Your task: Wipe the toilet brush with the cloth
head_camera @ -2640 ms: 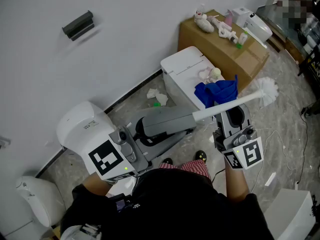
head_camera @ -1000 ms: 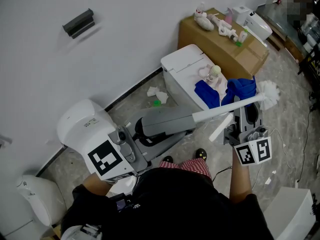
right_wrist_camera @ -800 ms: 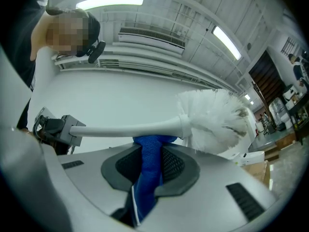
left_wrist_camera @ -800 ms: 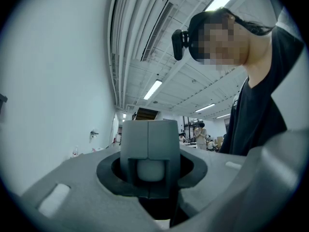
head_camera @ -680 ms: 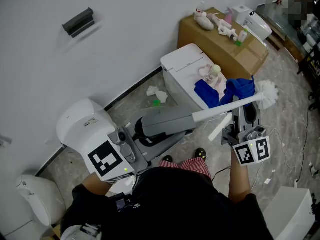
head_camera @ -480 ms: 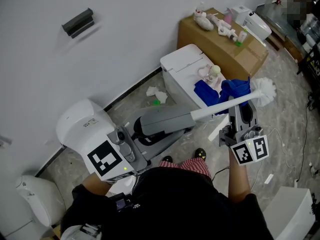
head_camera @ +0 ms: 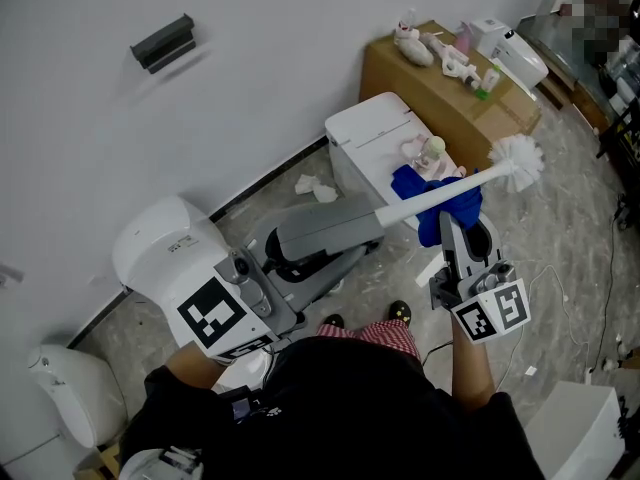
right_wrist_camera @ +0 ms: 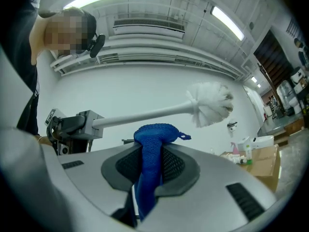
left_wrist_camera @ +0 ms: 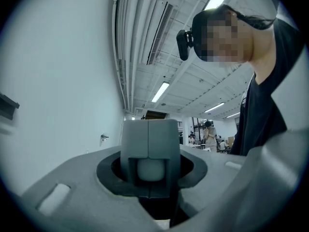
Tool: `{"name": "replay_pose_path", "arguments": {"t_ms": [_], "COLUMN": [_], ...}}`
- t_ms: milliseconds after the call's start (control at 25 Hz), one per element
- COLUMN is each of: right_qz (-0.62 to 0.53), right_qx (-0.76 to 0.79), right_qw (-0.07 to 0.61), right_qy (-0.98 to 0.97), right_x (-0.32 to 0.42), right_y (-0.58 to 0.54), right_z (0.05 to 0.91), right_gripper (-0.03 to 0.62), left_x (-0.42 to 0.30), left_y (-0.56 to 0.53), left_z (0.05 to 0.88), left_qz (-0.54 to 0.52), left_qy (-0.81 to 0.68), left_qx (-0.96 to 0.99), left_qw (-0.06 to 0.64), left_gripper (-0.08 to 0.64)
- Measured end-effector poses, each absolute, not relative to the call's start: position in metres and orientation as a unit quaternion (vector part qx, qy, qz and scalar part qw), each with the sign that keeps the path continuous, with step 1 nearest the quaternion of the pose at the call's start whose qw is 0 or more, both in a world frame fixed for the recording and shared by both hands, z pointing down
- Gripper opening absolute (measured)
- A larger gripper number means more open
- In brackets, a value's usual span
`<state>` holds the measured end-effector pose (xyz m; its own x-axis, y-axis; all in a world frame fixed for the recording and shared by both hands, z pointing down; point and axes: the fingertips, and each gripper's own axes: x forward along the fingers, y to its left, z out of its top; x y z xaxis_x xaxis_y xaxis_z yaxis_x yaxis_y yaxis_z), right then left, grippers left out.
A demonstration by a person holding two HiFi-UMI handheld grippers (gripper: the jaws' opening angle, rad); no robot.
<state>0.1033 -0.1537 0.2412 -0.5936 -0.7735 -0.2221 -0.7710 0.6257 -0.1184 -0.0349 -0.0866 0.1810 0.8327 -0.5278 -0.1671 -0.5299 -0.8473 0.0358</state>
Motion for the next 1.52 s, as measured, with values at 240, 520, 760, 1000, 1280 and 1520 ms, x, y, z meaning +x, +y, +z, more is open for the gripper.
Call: {"name": "replay_pose_path", "arguments": {"t_ms": [240, 520, 760, 1000, 1280, 1520], "right_qz": [0.008, 0.031, 0.045, 0.055, 0.065, 0.07], "right_qx": [-0.407, -0.369, -0.353, -0.32, -0.303, -0.31], "right_qw": [0.143, 0.187, 0.205, 0.199, 0.138, 0.093], "right_qy": [0.902, 0.91, 0.912, 0.925, 0.941, 0.944], "right_x": [0.101, 0.093, 0.083, 0.056, 0.025, 0.011], "right_y": [-0.138, -0.108, -0.106, -0.101, -0.106, -0.113], "right_z": [0.231, 0.193, 0.162, 0.145, 0.152, 0.161], "right_gripper": [0.071, 0.071, 0.071, 0.071, 0.071, 0.071], "left_x": [-0.034, -0.032, -0.031, -0.031, -0.029, -0.029], "left_y": [-0.096, -0.1, -0.102, -0.101, -0.1, -0.1], "left_z": [0.19, 0.193, 0.198, 0.198, 0.197, 0.2], "left_qz": [0.072, 0.064, 0.053, 0.053, 0.05, 0.035], "left_qy": [0.304, 0.319, 0.315, 0.315, 0.309, 0.307], "left_qx": [-0.95, -0.945, -0.947, -0.947, -0.949, -0.95], "left_qw": [0.023, 0.036, 0.038, 0.038, 0.043, 0.041], "left_gripper": [0.164, 0.164, 0.164, 0.164, 0.164, 0.164]}}
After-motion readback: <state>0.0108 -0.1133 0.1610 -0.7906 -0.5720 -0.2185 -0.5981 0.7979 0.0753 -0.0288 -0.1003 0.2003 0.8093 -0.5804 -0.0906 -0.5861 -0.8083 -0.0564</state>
